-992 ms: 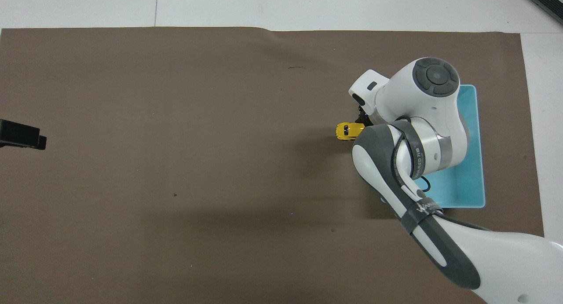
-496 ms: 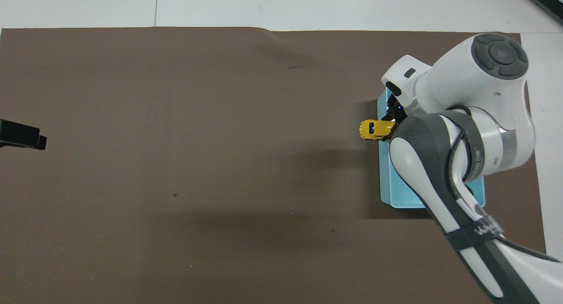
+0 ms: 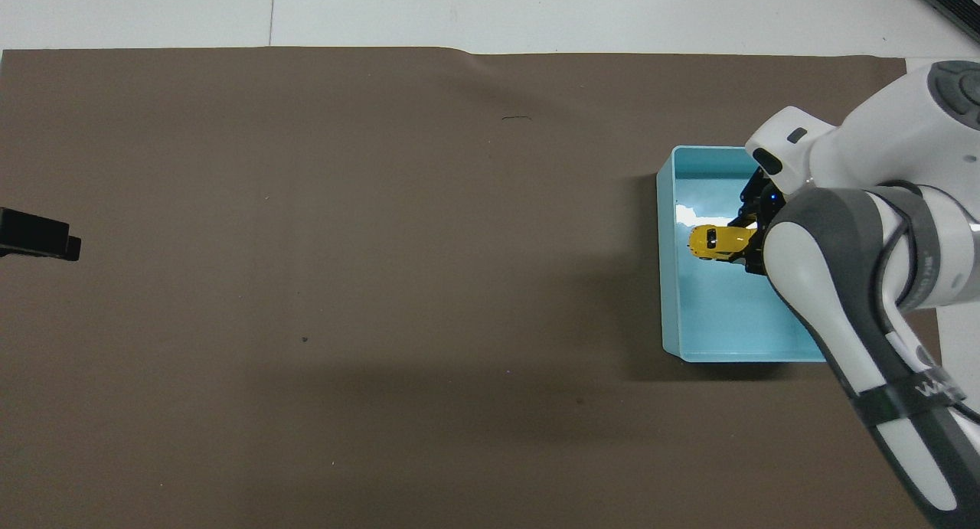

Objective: Wind up and store yellow beetle car
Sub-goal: 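Lift the car with the right gripper and lower it into the box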

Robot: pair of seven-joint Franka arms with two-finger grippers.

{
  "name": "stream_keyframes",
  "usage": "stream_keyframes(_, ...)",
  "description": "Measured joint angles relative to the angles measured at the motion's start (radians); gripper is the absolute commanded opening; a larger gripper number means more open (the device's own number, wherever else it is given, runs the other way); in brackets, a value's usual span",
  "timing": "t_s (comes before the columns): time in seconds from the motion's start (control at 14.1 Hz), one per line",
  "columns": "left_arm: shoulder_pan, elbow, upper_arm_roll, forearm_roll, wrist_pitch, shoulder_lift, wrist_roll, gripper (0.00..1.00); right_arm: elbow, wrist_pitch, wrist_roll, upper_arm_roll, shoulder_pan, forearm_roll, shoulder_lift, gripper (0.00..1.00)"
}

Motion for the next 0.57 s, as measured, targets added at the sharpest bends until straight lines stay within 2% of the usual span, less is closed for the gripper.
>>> stream_keyframes(0.28,0.0,0.0,0.0,0.0,0.0,0.0,0.0,1.0,-0.15,0.122,-0.066,-0.001,-0.063,-0.026,-0.066,0.0)
stream_keyframes(0.57,0.0,0.0,0.0,0.0,0.0,0.0,0.0,1.0,-0.269,0.244,-0.097,0.0,-0.071,-0.032,-0.107,0.0)
